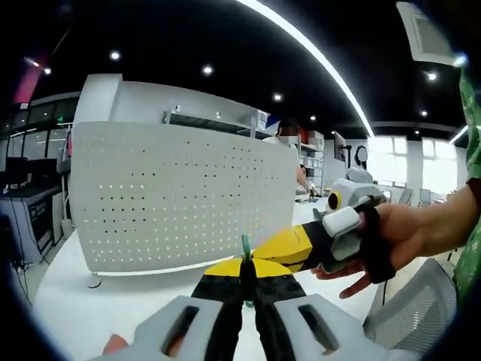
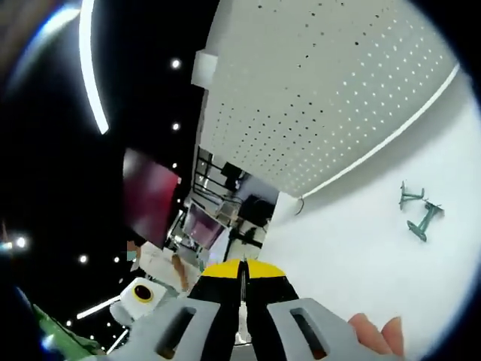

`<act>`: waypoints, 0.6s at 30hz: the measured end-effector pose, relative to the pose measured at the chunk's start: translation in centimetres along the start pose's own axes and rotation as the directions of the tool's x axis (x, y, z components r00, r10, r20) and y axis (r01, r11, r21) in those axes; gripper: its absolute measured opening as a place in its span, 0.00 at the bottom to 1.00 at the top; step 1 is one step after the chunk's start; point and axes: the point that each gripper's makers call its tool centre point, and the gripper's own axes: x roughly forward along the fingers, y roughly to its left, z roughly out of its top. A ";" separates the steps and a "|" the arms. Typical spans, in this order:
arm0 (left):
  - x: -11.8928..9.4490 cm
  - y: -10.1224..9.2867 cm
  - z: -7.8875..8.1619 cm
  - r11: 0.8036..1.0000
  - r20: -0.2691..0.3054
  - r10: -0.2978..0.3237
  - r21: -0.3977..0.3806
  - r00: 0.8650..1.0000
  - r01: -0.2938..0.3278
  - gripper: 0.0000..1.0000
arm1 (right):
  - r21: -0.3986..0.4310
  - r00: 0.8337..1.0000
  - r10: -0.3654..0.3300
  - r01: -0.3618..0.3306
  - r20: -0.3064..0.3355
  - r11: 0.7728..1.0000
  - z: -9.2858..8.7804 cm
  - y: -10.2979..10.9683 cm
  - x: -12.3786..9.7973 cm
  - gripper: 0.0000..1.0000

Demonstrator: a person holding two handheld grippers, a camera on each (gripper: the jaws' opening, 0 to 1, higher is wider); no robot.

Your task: Insert the hook assembly into the mounting plate slot until the hook locks in place.

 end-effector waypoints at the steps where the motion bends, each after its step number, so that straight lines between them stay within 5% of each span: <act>1: 0.0 0.0 -0.1 1.000 -0.003 0.000 -0.002 1.000 0.000 0.03 | -0.027 1.000 -0.005 0.005 -0.007 1.000 0.0 0.0 0.0 0.00; 5: 0.0 0.0 -0.2 1.000 -0.017 0.002 -0.007 1.000 -0.002 0.03 | -0.161 1.000 -0.025 0.021 -0.019 0.987 0.0 0.5 0.0 0.00; 8: 0.0 0.0 -0.2 1.000 -0.029 0.002 -0.008 1.000 -0.003 0.03 | -0.293 0.999 -0.043 0.032 -0.029 0.956 0.0 0.8 0.0 0.00; 18: -0.1 0.0 -0.1 1.000 -0.047 0.001 -0.007 0.999 -0.001 0.04 | -0.649 0.995 -0.092 0.053 -0.027 0.759 0.1 2.0 0.2 0.00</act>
